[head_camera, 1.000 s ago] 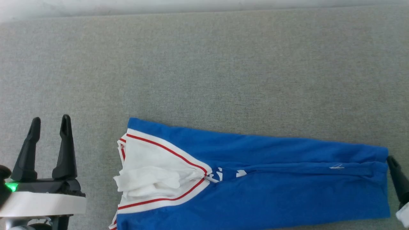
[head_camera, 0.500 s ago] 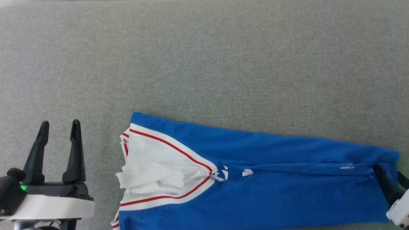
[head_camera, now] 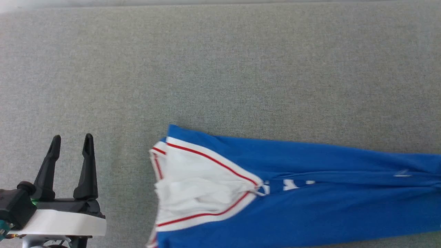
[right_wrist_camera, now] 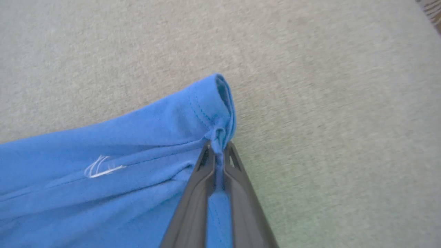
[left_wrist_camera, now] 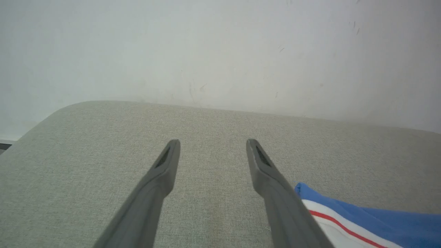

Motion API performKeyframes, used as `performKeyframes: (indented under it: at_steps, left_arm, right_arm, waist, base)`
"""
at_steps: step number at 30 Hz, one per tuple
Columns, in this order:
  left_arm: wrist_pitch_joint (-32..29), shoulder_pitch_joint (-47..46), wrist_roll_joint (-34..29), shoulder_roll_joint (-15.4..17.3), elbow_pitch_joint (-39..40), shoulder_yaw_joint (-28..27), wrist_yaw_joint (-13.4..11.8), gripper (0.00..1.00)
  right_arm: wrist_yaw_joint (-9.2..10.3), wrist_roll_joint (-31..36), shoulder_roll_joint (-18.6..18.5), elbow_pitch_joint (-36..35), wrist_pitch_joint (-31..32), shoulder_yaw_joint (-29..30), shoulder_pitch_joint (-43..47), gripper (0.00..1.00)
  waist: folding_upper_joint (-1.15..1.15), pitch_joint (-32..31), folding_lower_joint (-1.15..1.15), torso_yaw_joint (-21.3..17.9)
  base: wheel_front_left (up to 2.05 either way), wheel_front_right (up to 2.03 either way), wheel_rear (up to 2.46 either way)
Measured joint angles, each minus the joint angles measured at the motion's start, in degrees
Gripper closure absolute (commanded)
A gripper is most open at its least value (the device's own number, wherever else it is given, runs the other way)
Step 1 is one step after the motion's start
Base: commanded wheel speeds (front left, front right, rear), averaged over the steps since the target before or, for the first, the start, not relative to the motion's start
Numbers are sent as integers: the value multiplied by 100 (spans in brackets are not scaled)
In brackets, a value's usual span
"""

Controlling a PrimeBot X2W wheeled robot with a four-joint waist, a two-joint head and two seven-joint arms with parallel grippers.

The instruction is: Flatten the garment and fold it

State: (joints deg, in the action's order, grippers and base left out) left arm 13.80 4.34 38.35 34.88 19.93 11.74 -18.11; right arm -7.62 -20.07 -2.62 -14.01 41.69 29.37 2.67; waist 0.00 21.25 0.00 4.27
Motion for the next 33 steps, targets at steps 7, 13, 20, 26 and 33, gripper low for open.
performKeyframes:
  at_steps: [7,13,20,26,33]
  left_arm:
    - [-1,1,18,-40,-113,104,86,0]
    - [0,27,52,-73,-216,163,92,0]
    - [-13,38,94,-155,-281,279,92,0]
    - [-19,39,112,-191,-321,341,129,0]
    - [-24,29,142,-216,-387,401,201,0]
  right_arm:
    - [1,684,-203,-102,18,688,-197,100]
    - [8,249,-135,-410,494,194,-208,100]
    - [8,-880,-45,-1155,1451,-1071,-26,100]
    - [9,-1383,-43,-1489,1820,-2352,-115,100]
    - [9,-1543,-35,-1319,1870,-3867,-748,100]
  waist:
    - [0,-212,0,32]
    - [0,-402,0,97]
    - [0,-635,-1,195]
    - [0,-725,-1,346]
    - [0,-698,-1,550]
  base:
    - [0,0,0]
    - [0,0,0]
    - [0,0,0]
    - [0,0,0]
    - [0,0,0]
